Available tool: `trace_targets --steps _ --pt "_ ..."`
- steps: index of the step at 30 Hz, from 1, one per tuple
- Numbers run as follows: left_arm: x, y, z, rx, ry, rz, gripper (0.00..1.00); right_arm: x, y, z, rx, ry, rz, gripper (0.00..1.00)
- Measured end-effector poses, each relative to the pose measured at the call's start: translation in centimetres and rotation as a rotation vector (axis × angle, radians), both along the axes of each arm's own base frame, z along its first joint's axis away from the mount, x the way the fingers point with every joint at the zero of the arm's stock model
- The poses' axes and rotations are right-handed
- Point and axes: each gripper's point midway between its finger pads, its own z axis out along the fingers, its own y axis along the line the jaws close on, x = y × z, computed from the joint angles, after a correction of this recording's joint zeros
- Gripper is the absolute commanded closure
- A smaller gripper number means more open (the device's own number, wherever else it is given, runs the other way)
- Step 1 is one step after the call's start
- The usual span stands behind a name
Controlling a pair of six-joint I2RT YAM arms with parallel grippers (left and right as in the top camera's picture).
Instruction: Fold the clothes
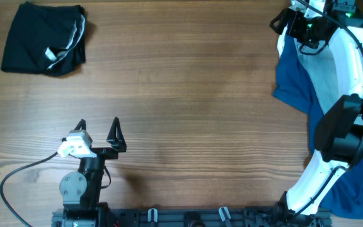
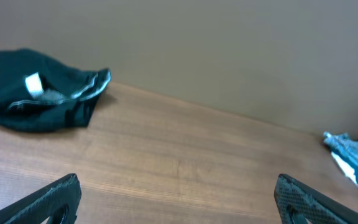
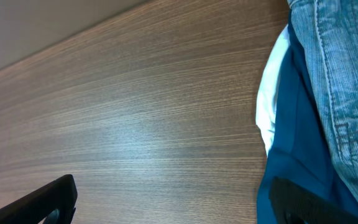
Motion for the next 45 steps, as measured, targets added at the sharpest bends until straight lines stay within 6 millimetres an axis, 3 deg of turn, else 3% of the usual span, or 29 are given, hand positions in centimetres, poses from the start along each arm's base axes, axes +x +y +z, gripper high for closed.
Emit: trace_targets --steps 3,23,25,27,29,31,32,33,35,38,42,45 --pt "0.0 0.0 -0.8 0.000 0.031 0.000 0.00 0.0 0.0 0.0 0.000 0.000 0.000 0.00" --pt "0.0 0.0 -0.8 0.000 0.031 0.000 0.00 0.0 0.0 0.0 0.000 0.000 0.000 0.00" --pt "0.0 0.0 -0.8 0.000 0.031 0.000 0.00 -0.3 0.3 0.8 -0.024 -0.005 0.000 0.00" --pt "0.0 0.0 -0.8 0.000 0.031 0.000 0.00 -0.8 1.1 3.5 -0.088 -0.055 -0.005 0.00" --pt "-0.1 0.0 -0.7 0.000 0.029 0.000 0.00 -2.2 2.9 10.5 -0.211 -0.247 0.007 0.00" --pt "-0.1 0.0 -0.7 0.000 0.029 0.000 0.00 -6.4 5.9 18.7 -0.329 -0.524 0.083 0.00" --pt "-0.1 0.0 -0.7 0.000 0.029 0.001 0.00 -7.8 6.7 21.1 -0.358 -0.633 0.100 0.00" --pt "-0.1 0.0 -0.7 0.000 0.029 0.003 0.00 -10.5 7.3 23.3 -0.383 -0.751 0.107 0.00" --pt "-0.1 0.1 -0.7 0.000 0.029 0.003 0.00 -14.8 7.0 23.9 -0.401 -0.838 0.087 0.00" --pt "-0.1 0.1 -0.7 0.001 0.030 0.007 0.00 -19.7 6.4 21.3 -0.413 -0.928 0.054 0.00" --pt "-0.1 0.1 -0.7 0.001 0.028 0.007 0.00 -25.3 5.2 14.3 -0.425 -1.008 0.022 0.00" --pt "-0.1 0.1 -0.7 0.001 0.026 0.007 0.00 -26.8 5.5 9.2 -0.410 -1.015 0.046 0.00"
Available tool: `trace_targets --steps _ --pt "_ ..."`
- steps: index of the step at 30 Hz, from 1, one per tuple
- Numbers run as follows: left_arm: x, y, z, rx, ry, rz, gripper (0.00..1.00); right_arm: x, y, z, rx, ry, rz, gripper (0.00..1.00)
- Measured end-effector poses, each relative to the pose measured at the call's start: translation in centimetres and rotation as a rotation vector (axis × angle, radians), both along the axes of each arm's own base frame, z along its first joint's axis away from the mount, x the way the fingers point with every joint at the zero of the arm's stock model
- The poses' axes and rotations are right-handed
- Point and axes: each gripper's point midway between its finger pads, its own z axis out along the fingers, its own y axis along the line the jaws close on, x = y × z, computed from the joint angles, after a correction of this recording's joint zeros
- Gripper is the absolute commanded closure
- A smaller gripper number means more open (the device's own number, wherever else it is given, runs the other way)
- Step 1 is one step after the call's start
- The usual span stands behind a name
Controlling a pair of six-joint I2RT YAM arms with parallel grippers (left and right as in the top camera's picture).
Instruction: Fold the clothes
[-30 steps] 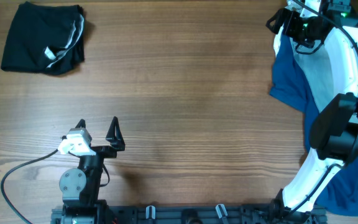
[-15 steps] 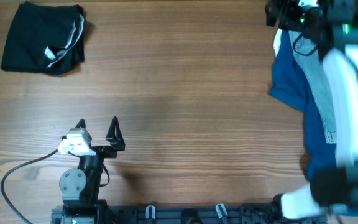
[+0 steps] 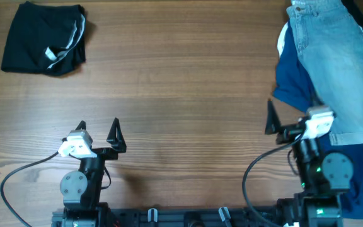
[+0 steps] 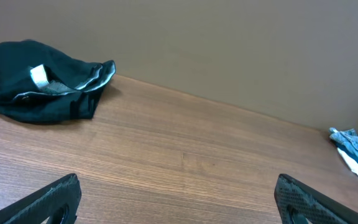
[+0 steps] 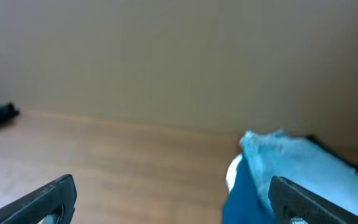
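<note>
A folded black garment (image 3: 43, 38) lies at the table's far left corner; the left wrist view shows it far off (image 4: 42, 87). On the right sits a heap: light denim jeans (image 3: 336, 63) on a blue shirt (image 3: 292, 79), with a white piece (image 3: 282, 41) at its edge. My left gripper (image 3: 98, 124) stands open near the front edge, nothing between its fingers (image 4: 55, 199). My right gripper (image 3: 288, 118) is open at the front right, its right finger (image 5: 303, 199) over the blue shirt (image 5: 253, 193), holding nothing.
Bare wooden table (image 3: 188, 94) stretches between the black garment and the heap. The arm bases and a black rail (image 3: 188, 217) run along the front edge. A cable (image 3: 17, 173) loops at the front left.
The right arm was stretched out over the far end of the heap; now it is back near the front edge, still open. The jeans show uncovered. The left arm has barely shifted.
</note>
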Motion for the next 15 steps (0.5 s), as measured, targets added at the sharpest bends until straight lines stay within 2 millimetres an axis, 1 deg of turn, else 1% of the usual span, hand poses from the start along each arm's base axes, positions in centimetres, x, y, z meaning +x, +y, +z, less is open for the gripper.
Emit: trace_targets --steps 2,6,9,10,13,15 --pt "0.0 0.0 0.0 0.000 0.001 0.000 0.00 -0.6 0.2 -2.4 0.000 0.004 0.012 0.00" --pt "0.0 0.0 0.0 0.000 0.000 0.000 0.00 -1.4 0.4 -4.8 0.026 -0.021 0.024 0.00" --pt "0.0 0.0 0.0 0.000 0.000 0.000 0.00 -1.8 0.4 -4.9 0.026 -0.063 0.025 0.00" --pt "0.0 0.0 0.0 0.000 0.001 0.000 0.00 -1.8 0.4 -5.2 0.026 -0.061 0.025 0.00" --pt "0.0 0.0 0.0 0.000 0.000 0.000 0.00 -1.7 0.4 -6.8 0.030 -0.012 0.024 0.00" --pt "0.0 0.0 0.0 0.000 0.001 0.000 0.00 -1.6 0.4 -6.9 0.030 -0.009 0.024 0.00"
